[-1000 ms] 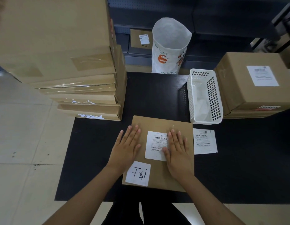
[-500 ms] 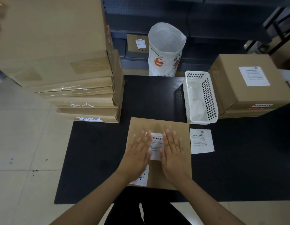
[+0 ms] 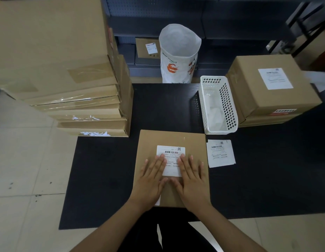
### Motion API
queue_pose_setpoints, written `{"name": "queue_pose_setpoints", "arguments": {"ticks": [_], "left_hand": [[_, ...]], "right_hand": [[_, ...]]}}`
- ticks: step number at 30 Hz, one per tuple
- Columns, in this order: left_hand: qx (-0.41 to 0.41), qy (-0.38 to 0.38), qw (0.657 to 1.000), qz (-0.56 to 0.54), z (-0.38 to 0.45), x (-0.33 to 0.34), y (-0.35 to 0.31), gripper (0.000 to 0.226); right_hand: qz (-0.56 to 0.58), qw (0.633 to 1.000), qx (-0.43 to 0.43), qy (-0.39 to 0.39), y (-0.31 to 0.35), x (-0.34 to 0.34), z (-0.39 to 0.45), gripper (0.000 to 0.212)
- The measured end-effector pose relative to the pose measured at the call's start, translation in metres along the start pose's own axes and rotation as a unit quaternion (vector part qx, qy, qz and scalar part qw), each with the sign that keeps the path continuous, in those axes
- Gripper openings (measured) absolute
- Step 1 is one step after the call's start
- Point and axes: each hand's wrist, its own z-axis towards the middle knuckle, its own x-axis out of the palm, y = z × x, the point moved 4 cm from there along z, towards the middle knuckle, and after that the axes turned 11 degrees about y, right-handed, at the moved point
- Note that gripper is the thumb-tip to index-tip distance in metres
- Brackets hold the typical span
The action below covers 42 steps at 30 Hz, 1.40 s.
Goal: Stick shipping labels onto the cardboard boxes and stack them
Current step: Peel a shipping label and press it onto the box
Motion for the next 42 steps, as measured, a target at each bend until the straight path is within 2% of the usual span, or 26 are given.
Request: {"name": "queue_pose_setpoints", "arguments": {"ticks": [8, 11, 13, 15, 17, 22, 27, 39, 42], "left_hand": [[-0.086, -0.016, 0.996, -0.022, -0.004, 0.003, 0.001, 0.063], [-0.089, -0.043, 0.994, -0.036, -0.008, -0.001, 0.000, 0.061], [-0.033, -0.046, 0.998, -0.029, -0.013, -0.003, -0.008, 0.059], [0.029, -0.035, 0.999, -0.017, -0.021, 0.001, -0.018, 0.058], [0.044, -0.017, 0.999, -0.007, -0.025, 0.009, -0.019, 0.058], [0.014, -0.009, 1.000, -0.005, -0.026, 0.012, -0.014, 0.061], [-0.056, -0.013, 0.998, -0.018, -0.028, 0.016, -0.013, 0.065], [-0.109, 0.029, 0.993, -0.023, -0.026, 0.016, -0.016, 0.064], [-0.113, 0.016, 0.993, -0.033, -0.030, 0.013, -0.017, 0.066]], "right_hand": [[0.021, 0.997, 0.065, -0.032, -0.003, 0.004, -0.006, 0.087], [0.050, 0.994, 0.075, -0.057, -0.005, 0.000, -0.010, 0.083], [0.046, 0.997, 0.019, -0.061, 0.003, -0.002, -0.015, 0.072], [0.010, 0.996, -0.078, -0.043, 0.014, 0.007, -0.021, 0.063], [-0.017, 0.991, -0.131, -0.017, 0.019, 0.015, -0.025, 0.061], [-0.023, 0.997, -0.076, 0.003, 0.012, 0.012, -0.028, 0.070], [0.015, 1.000, 0.011, -0.010, 0.003, 0.009, -0.031, 0.086], [0.005, 1.000, 0.020, 0.011, 0.004, 0.012, -0.031, 0.086], [0.017, 1.000, 0.004, -0.002, 0.003, 0.011, -0.032, 0.081]]}}
